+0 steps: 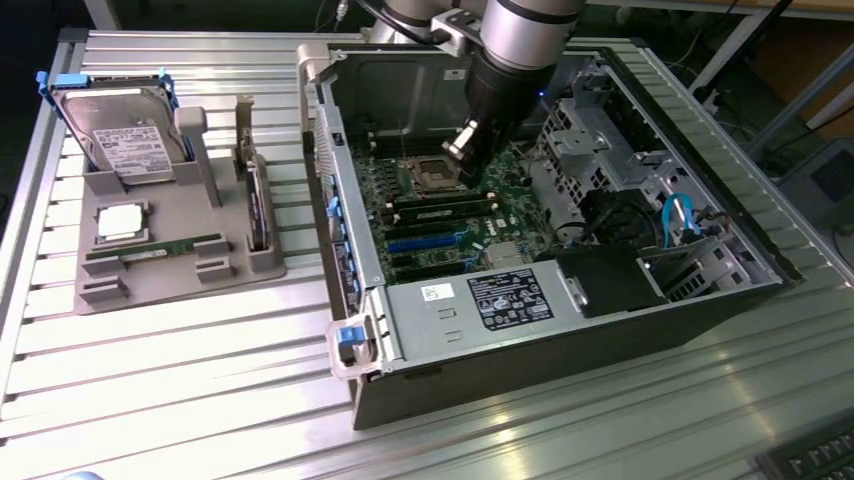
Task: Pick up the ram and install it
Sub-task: 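Press down the ram until it locks into place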
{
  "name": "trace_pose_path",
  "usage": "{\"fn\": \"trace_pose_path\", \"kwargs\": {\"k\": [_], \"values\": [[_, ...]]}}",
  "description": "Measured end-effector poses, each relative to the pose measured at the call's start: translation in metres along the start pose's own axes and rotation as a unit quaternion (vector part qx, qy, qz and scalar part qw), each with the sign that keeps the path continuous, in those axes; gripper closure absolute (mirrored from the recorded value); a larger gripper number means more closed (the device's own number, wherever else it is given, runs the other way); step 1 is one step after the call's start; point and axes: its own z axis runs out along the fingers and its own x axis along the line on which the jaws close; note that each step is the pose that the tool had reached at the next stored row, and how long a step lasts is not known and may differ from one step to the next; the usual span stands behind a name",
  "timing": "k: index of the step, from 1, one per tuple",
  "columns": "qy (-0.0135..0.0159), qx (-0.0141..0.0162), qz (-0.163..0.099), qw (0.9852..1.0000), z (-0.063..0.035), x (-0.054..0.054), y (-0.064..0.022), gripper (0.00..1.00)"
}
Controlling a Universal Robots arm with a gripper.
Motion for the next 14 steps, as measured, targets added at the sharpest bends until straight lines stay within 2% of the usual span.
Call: {"fn": "trace_pose_path", "kwargs": {"k": [3, 6, 10, 11, 13, 14], "values": [[0.0006, 0.0003, 0.028, 0.9996, 0.0002, 0.0000, 0.0000, 0.89], [0.0016, 0.0009, 0.078, 0.9969, 0.0004, 0.0000, 0.0000, 0.89], [0.0024, 0.0014, 0.117, 0.9931, 0.0004, 0.0000, 0.0000, 0.89], [0.0028, 0.0016, 0.132, 0.9912, 0.0005, 0.0000, 0.0000, 0.89], [0.0034, 0.0019, 0.166, 0.9861, 0.0005, 0.0000, 0.0000, 0.89], [0.0037, 0.0021, 0.177, 0.9842, 0.0005, 0.0000, 0.0000, 0.89]]}}
